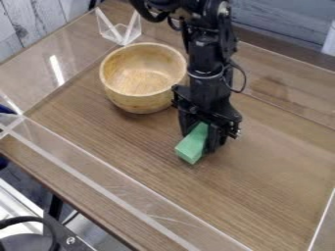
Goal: Remove the green block from inside the brown bowl and put it on the table
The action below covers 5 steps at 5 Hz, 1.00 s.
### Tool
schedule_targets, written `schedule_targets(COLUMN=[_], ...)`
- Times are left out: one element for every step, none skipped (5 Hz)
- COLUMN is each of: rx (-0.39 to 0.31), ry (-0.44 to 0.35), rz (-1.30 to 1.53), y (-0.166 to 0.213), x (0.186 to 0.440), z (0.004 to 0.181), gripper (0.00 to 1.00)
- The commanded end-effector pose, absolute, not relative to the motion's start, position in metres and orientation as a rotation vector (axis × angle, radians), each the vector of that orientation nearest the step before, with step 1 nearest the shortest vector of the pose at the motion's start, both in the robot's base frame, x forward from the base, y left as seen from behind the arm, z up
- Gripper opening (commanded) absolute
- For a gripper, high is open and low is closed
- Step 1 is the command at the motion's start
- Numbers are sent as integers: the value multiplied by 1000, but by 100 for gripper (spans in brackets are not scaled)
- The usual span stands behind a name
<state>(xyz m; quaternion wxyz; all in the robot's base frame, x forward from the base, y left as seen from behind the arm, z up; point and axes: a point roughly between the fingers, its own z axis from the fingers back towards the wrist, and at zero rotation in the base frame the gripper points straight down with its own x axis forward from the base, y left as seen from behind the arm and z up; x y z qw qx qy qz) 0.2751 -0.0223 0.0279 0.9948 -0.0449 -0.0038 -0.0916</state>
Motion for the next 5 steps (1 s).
schedule_targets(rx=[-90, -94, -96, -92, -81], ry=[-60, -75, -105, -166, -202], rz=[-197, -192, -186, -183, -186], y=[-26, -26, -25, -25, -23], x=[288, 287, 287, 287, 284], z=[41, 54, 75, 112, 142], gripper=[100, 100, 100, 100, 100])
